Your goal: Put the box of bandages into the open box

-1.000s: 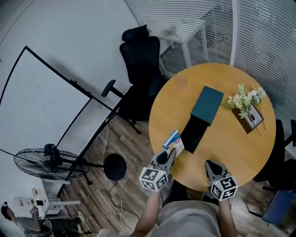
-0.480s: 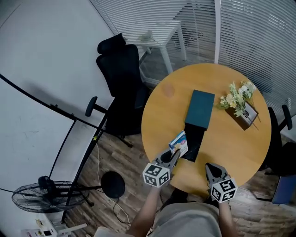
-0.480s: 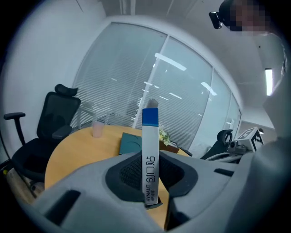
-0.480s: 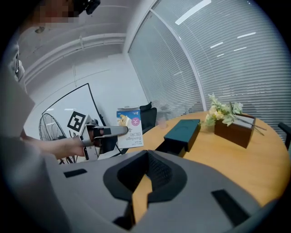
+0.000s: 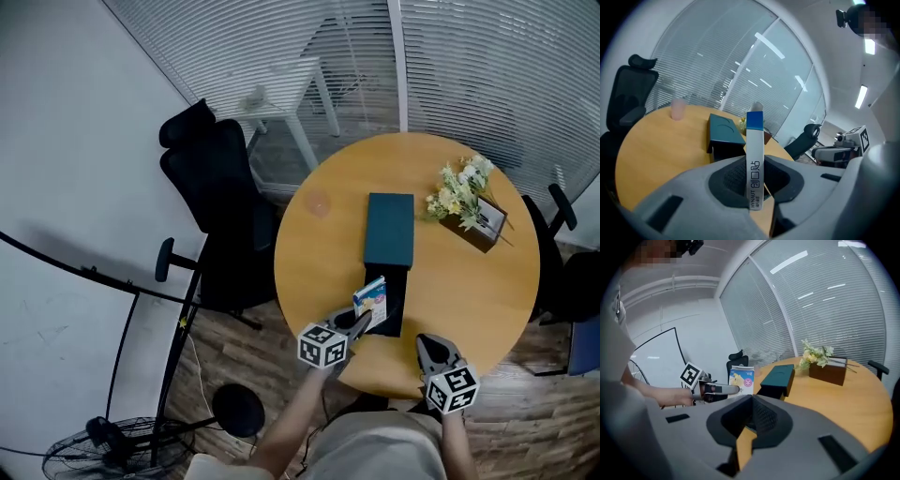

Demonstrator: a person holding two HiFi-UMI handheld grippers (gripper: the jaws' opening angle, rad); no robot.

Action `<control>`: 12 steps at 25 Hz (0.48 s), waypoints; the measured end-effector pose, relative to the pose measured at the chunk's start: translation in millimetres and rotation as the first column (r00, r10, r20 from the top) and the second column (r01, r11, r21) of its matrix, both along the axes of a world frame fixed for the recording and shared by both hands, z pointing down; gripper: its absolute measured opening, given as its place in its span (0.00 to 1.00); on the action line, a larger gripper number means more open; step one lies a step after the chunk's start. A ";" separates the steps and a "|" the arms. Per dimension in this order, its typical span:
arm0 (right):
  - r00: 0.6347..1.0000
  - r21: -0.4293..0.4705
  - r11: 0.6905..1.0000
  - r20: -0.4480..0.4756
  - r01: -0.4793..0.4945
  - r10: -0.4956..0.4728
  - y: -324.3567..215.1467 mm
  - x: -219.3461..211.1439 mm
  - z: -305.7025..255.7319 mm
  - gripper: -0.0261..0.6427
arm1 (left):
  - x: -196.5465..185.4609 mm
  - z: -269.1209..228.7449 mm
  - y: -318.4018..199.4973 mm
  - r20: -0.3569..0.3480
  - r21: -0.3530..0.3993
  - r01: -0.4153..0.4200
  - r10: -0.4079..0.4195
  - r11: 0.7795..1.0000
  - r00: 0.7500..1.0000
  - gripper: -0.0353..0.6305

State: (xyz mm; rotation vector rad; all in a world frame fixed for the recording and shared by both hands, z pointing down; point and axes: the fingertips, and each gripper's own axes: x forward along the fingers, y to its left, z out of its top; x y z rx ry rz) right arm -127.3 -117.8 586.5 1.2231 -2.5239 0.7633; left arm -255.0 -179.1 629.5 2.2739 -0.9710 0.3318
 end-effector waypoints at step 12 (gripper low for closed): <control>0.992 -0.011 0.992 0.008 -0.123 0.123 11.3 -13.1 6.3 0.03 | 10.3 49.5 -11.0 -0.070 -0.255 -0.146 0.133 0.956 0.989 0.15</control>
